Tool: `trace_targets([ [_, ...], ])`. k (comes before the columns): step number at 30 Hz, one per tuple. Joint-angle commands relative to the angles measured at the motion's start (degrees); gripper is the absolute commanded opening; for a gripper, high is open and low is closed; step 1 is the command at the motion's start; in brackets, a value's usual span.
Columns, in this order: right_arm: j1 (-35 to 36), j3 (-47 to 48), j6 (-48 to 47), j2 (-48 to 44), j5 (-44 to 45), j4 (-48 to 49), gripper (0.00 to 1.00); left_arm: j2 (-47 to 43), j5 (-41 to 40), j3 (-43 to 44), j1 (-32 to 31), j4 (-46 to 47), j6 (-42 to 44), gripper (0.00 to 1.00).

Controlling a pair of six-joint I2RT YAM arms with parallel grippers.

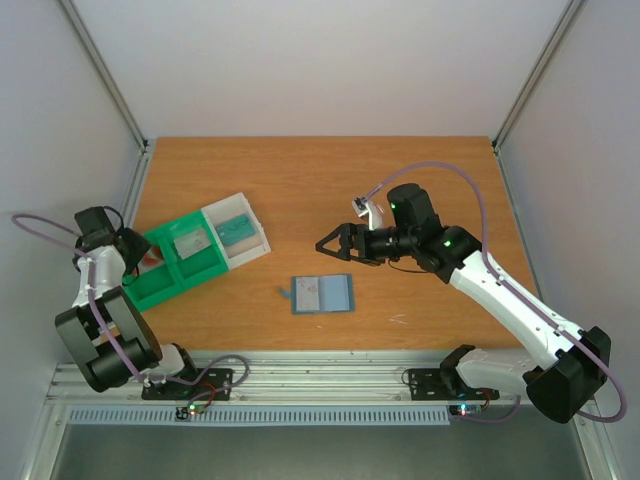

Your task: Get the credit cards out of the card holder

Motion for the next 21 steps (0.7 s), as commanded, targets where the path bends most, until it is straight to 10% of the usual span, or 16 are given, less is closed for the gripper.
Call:
trace_targets([
  [1, 0.3, 0.3, 0.4, -1.3, 1.2, -0.3, 0.99, -2.2, -2.5, 2.8, 0.2, -1.5, -1.4, 0.47],
  [21, 0.3, 0.9, -0.5, 0.5, 1.5, -1.4, 0.98, -0.9, 9.4, 0.3, 0.2, 5.1, -4.7, 0.16],
])
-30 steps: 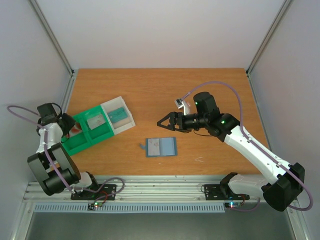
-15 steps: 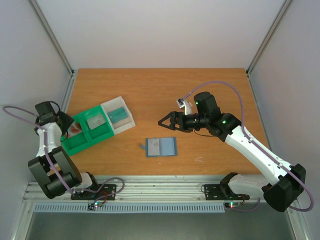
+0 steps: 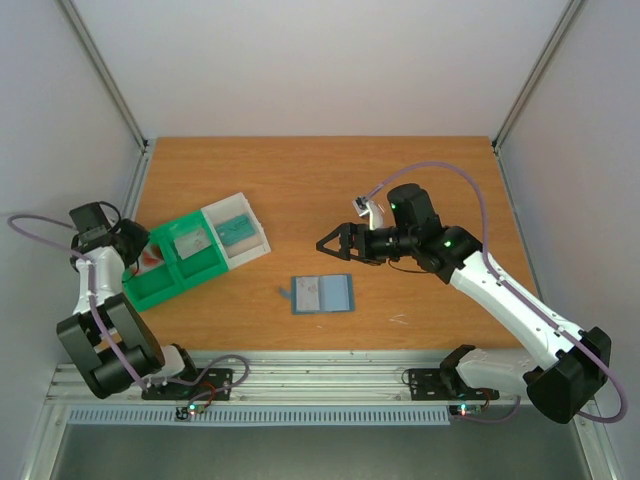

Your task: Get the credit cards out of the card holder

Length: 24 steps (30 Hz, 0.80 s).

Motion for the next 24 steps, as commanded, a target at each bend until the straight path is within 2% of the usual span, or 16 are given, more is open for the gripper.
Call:
trace_targets([
  [1, 0.3, 0.9, -0.5, 0.6, 0.3, -1.3, 0.98, 2.7, 1.0, -0.8, 0.2, 3.5, -1.0, 0.16],
  [11, 0.3, 1.1, -1.2, 0.8, 0.8, -2.3, 0.98, 5.2, -4.6, -1.1, 0.2, 2.6, 0.7, 0.17],
  [24, 0.3, 0.5, -0.6, 0.2, 0.8, -1.0, 0.98, 8.1, -5.8, 1.2, 0.2, -1.8, 2.8, 0.17],
])
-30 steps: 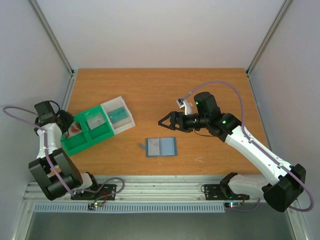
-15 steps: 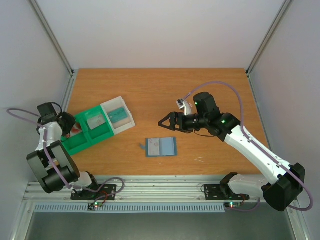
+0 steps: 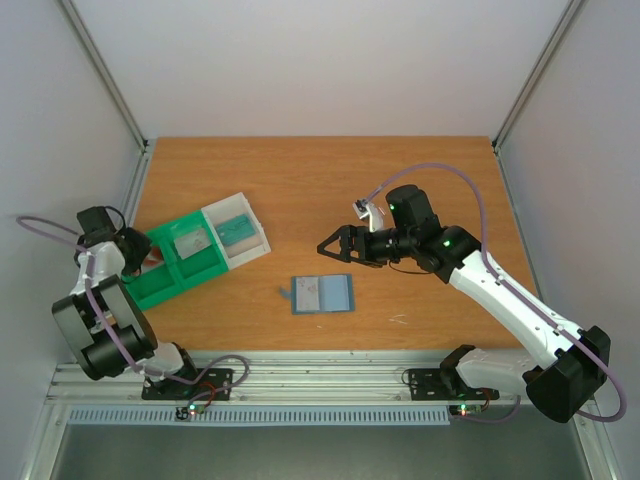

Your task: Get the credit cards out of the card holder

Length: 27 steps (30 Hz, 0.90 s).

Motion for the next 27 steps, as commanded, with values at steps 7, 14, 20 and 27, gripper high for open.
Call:
trace_targets([
  [7, 0.3, 0.5, -0.5, -0.7, -1.3, 0.1, 0.98, -0.7, 0.6, 1.6, 0.2, -0.6, 1.1, 0.28],
  [14, 0.3, -0.3, -1.6, -2.5, 1.2, -3.7, 0.98, -5.1, 3.0, -1.0, 0.2, -0.3, -0.2, 0.41],
  [20, 0.3, -1.4, 0.3, -1.7, 0.9, -3.2, 0.98, -9.7, 9.3, -1.7, 0.2, 0.9, -0.1, 0.55],
  [27, 0.3, -3.5, 1.6, 0.4, 1.9, -1.6, 0.98, -11.0, 22.8, 1.2, 0.1, -4.8, 3.3, 0.91],
])
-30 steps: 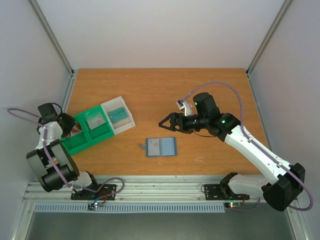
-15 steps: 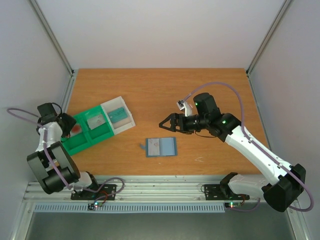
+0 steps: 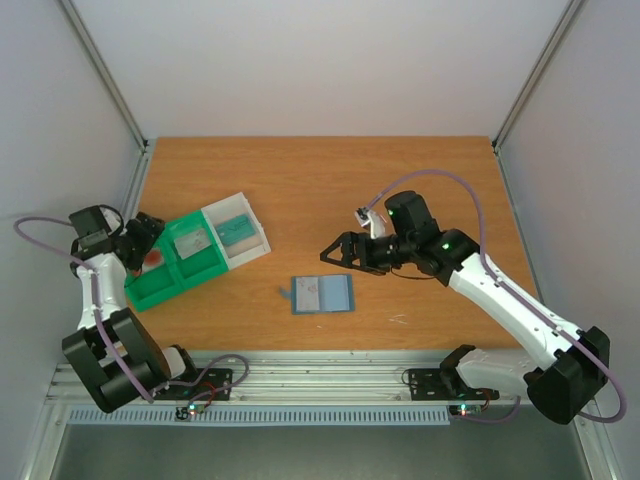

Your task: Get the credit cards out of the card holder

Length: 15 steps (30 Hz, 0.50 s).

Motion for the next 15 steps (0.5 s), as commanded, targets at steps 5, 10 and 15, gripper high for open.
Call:
trace_targets([
  [5, 0.3, -4.5, 2.5, 4.4, 3.3, 4.1, 0.85, -5.3, 11.6, 1.9, -1.3, -8.1, 6.3, 0.96],
  [10, 0.5, -7.4, 2.3, 7.2, 4.5, 7.3, 0.63, -10.8, 11.5, 1.2, -7.2, -10.3, 6.2, 0.94],
  [15, 1.4, -9.1, 2.6, 12.1, 5.2, 10.5, 0.43, -13.1, 14.9, 2.5, -12.0, -12.9, 5.1, 0.93],
])
